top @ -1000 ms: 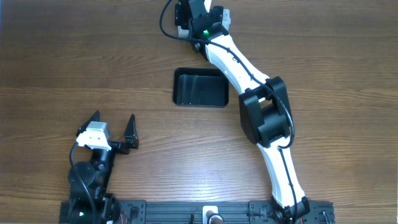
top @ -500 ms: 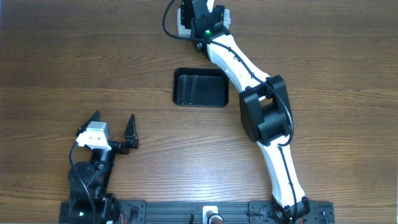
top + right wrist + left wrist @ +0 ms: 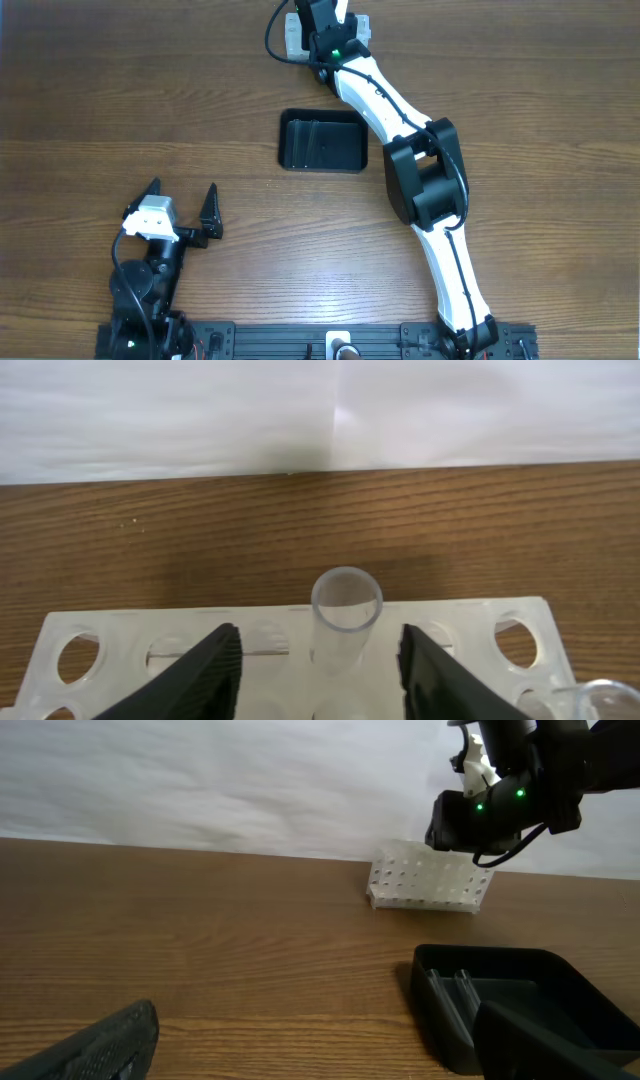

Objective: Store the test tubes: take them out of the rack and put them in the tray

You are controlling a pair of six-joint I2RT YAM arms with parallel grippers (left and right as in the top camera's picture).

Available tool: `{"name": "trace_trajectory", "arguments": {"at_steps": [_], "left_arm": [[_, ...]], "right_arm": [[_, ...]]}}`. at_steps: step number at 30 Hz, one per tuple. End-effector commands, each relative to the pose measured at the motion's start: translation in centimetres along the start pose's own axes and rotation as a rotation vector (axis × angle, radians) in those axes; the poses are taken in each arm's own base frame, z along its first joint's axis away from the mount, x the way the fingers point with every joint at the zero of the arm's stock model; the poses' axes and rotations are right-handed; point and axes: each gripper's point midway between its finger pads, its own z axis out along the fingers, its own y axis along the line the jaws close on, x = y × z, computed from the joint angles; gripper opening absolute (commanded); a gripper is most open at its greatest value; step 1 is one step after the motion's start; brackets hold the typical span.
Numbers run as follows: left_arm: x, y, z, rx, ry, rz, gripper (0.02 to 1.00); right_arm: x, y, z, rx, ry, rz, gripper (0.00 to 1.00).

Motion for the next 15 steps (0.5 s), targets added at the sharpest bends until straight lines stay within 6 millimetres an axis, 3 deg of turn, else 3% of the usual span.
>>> {"name": "trace_trajectory", "arguments": {"at_steps": [1,15], "left_arm": [[0.14,-0.06,-0.02,0.007,0.001,0.011,1.0],[0.14,-0.06,-0.02,0.007,0.001,0.011,0.998]], "right_arm": [[-1.02,-0.86,0.24,0.039,-0.03,0.006,0.441],[-1.16,-0.88,0.23,0.041,-0.036,-0.005,0.268]]}}
